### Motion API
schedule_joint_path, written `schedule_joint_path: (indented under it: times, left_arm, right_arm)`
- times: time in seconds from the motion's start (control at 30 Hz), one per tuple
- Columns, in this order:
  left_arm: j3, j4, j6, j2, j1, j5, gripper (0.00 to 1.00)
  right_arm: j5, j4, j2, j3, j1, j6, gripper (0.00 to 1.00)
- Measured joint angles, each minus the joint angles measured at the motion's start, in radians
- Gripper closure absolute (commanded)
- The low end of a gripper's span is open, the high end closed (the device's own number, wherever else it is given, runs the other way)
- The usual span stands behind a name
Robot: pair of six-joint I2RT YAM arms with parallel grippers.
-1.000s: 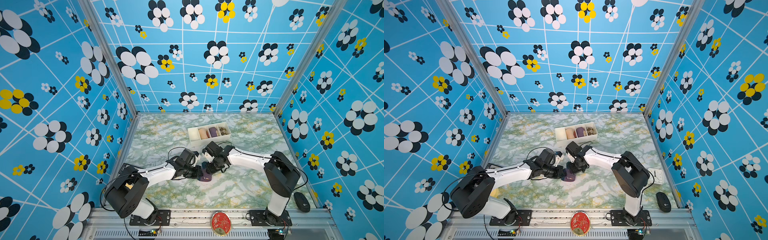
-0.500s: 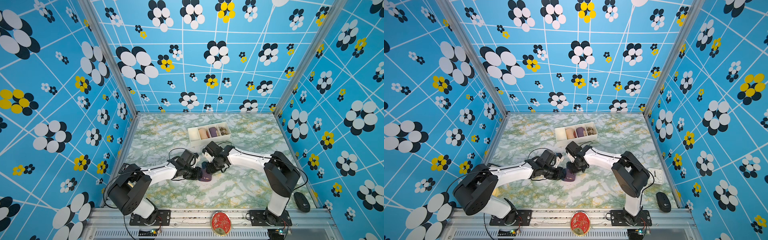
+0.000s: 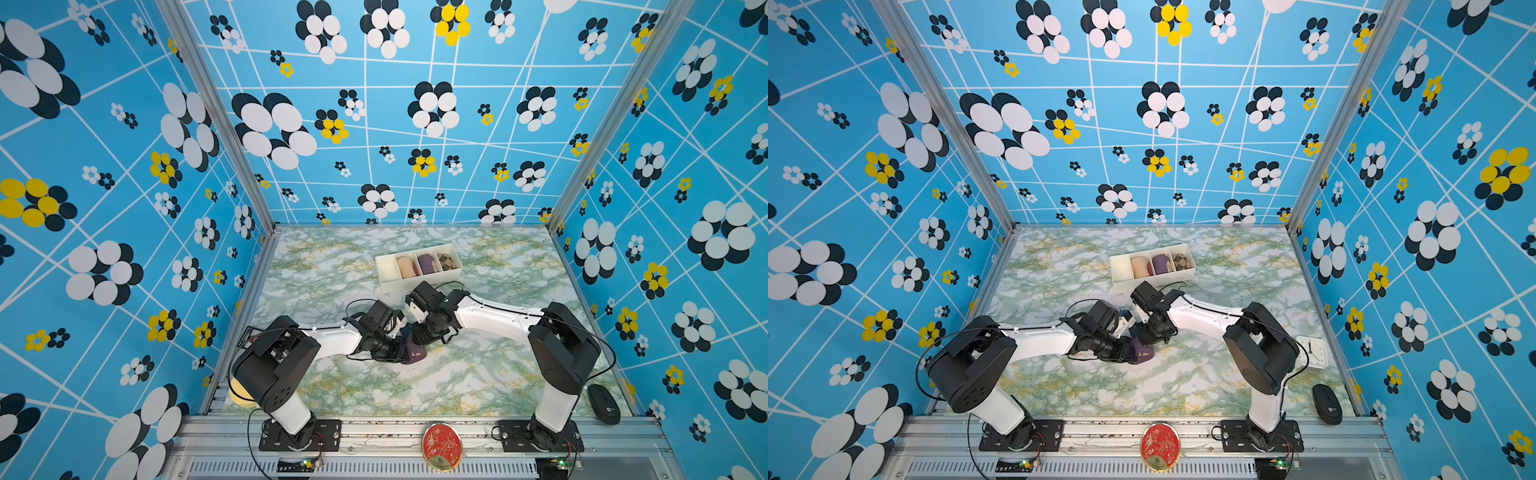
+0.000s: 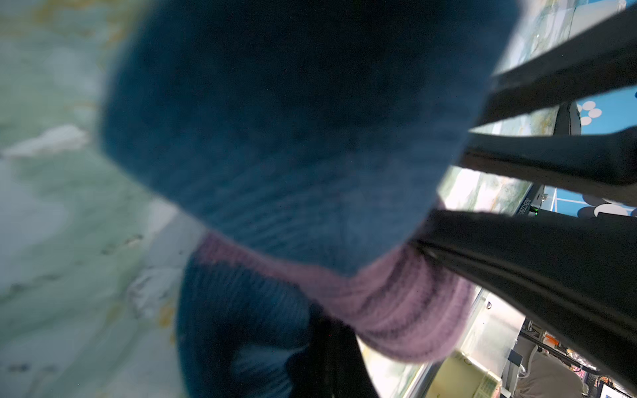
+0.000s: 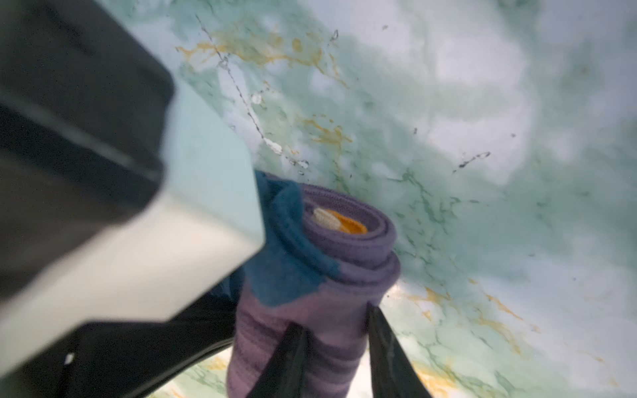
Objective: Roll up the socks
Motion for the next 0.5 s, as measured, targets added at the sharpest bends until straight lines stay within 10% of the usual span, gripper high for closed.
schedule_joint_path:
  times: [0.5]
  left_arm:
    - [0.02,-0.017,-0.006,-0.238,0.023,-0.044,0.94]
  right_arm:
    - [0.015,-0.001,-0.005,0.001,0.001,0.011,0.71]
